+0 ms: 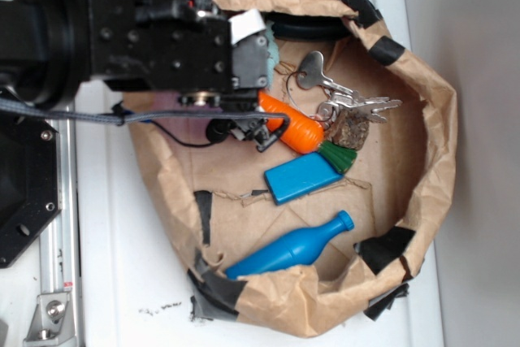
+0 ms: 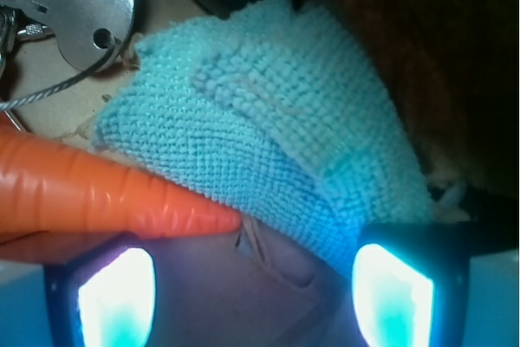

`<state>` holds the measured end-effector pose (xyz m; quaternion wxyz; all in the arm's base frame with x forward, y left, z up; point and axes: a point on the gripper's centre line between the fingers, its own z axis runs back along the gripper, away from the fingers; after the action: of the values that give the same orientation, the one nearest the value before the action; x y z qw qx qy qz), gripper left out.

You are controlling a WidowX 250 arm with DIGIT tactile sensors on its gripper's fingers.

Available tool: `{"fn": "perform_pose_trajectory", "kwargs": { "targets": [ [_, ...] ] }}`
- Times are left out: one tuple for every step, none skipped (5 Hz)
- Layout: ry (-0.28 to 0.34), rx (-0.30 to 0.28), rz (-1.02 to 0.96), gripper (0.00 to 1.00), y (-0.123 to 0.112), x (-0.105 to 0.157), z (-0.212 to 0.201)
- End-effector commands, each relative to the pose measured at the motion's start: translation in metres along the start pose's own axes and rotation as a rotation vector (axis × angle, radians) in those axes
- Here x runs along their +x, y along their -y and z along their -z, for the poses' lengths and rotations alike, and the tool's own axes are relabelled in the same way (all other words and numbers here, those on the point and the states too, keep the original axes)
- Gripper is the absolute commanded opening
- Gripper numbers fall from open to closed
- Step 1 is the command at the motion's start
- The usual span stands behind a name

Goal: Grab the blue cloth.

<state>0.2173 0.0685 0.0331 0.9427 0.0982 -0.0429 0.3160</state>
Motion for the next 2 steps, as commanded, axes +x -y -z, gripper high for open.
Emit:
{"fn": "perform_pose_trajectory", "kwargs": {
  "targets": [
    [0.059, 0.034, -0.051, 1.00, -0.0331, 0.0129, -0.0149],
    [0.084, 0.025, 0.036, 1.00, -0.0376, 0.0087, -0.0179]
  ]
}}
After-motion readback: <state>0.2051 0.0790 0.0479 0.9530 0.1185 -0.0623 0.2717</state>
